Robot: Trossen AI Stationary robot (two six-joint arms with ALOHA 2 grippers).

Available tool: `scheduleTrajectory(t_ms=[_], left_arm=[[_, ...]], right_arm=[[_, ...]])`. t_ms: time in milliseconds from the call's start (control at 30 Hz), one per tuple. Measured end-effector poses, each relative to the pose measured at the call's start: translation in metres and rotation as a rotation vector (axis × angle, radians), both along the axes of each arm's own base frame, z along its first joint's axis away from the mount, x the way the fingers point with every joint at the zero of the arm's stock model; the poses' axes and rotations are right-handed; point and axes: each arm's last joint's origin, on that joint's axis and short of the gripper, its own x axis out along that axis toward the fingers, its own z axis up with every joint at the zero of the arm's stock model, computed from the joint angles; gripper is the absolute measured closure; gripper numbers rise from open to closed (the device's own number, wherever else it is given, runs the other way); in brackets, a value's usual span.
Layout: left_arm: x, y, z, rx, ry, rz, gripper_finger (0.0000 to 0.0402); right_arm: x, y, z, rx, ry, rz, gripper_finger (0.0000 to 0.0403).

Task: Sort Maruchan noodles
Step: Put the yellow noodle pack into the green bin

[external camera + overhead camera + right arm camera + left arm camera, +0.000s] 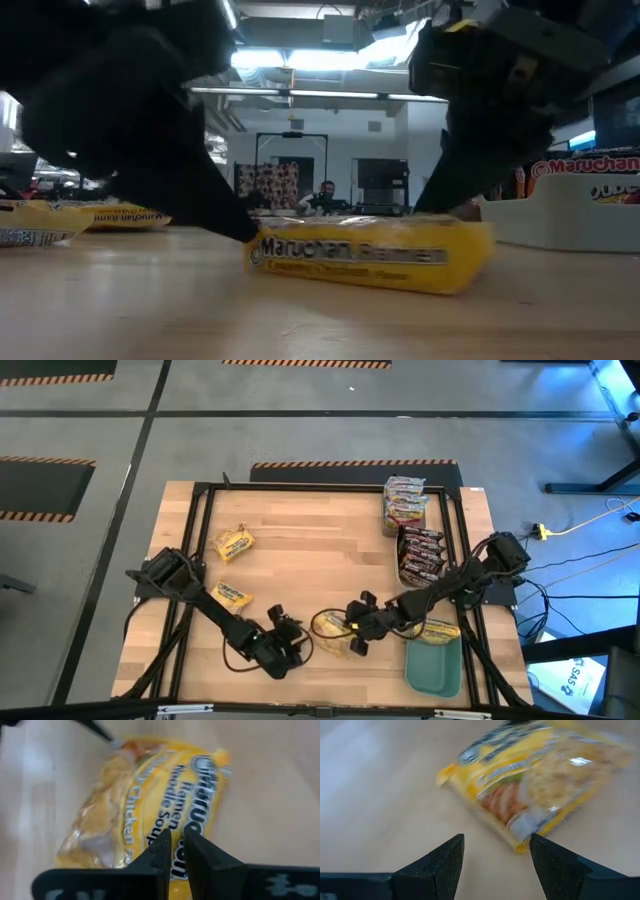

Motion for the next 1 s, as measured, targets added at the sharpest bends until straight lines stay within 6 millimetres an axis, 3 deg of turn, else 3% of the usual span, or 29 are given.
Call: scheduleTrajectory(t_ms=[267,400,600,800,1000], left_arm=[[-0.003,0.020,-0.006,0.048,0.083,0.116,0.0179],[-0.008,0.022,-0.003,0.043,0.124,0.118,0.0179],[-0.021,0.014,0.027,0.002,0.073,0.097,0.0179],[-0.023,-0.006,0.039,-0.010,-0.042,0.011,0.0179],[-0.009,-0.018,0.023,-0.028,-0.101,-0.058,0.0179]], right_arm=[[0.001,0.016,-0.006,0.094,-0.018,0.052,0.0366],[0.001,0.017,0.014,0.155,-0.088,0.058,0.0366],[0.006,0.003,0.036,0.260,-0.114,-0.008,0.0356],[0.010,-0.008,0.036,0.373,-0.060,0.004,0.0264],[0.009,-0.012,0.033,0.474,0.027,-0.042,0.0142]])
